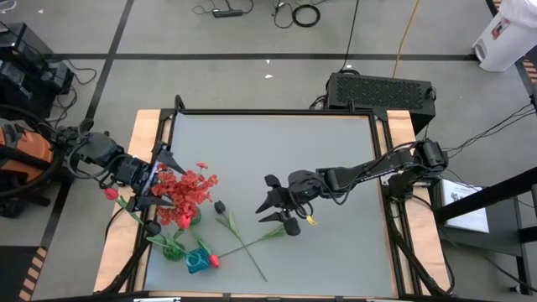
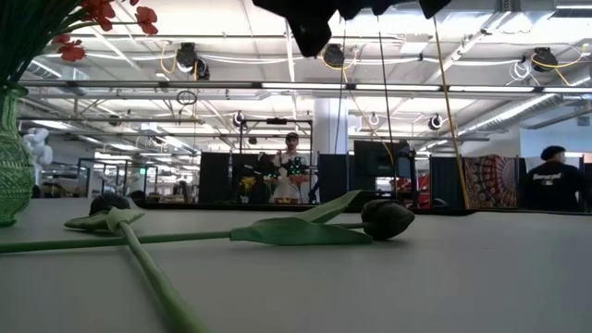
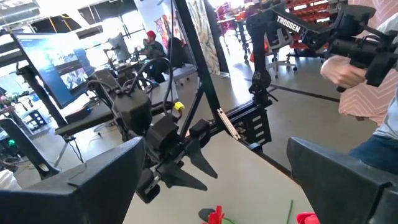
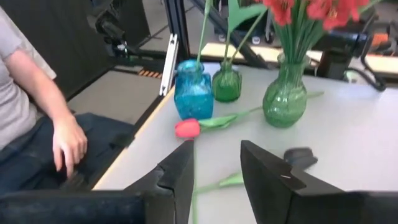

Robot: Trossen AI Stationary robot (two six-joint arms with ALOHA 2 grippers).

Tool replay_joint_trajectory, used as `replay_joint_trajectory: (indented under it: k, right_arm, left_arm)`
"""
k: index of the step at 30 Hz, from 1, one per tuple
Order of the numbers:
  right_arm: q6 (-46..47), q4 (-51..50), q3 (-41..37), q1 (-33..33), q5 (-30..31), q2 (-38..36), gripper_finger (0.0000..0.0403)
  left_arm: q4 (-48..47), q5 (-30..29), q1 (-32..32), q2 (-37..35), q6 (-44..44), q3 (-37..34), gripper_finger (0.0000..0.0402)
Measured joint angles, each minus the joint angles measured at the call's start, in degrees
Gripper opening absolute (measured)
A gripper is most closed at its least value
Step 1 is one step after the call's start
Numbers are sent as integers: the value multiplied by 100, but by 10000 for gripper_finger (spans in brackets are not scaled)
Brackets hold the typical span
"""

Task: Sort flowers into vase by color
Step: Put the right black flower into the blue vase

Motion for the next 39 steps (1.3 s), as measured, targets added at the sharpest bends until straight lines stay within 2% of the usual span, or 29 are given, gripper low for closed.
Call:
replay_joint_trajectory:
  k: [11,21,29,39]
  right_arm:
    - [-443,-610,0,365,-9,0,123]
    - [-578,-694,0,742,45,0,123]
    - [-1000,-1462,0,906,915,0,123]
    - [-942,-1988,4,901,1211,180,123]
  left_arm:
    - [0,0,0,0,0,0,397]
    - [0,0,0,0,-1,0,397]
    - [-1,0,0,0,0,0,397]
    - [0,1,0,2,0,0,397]
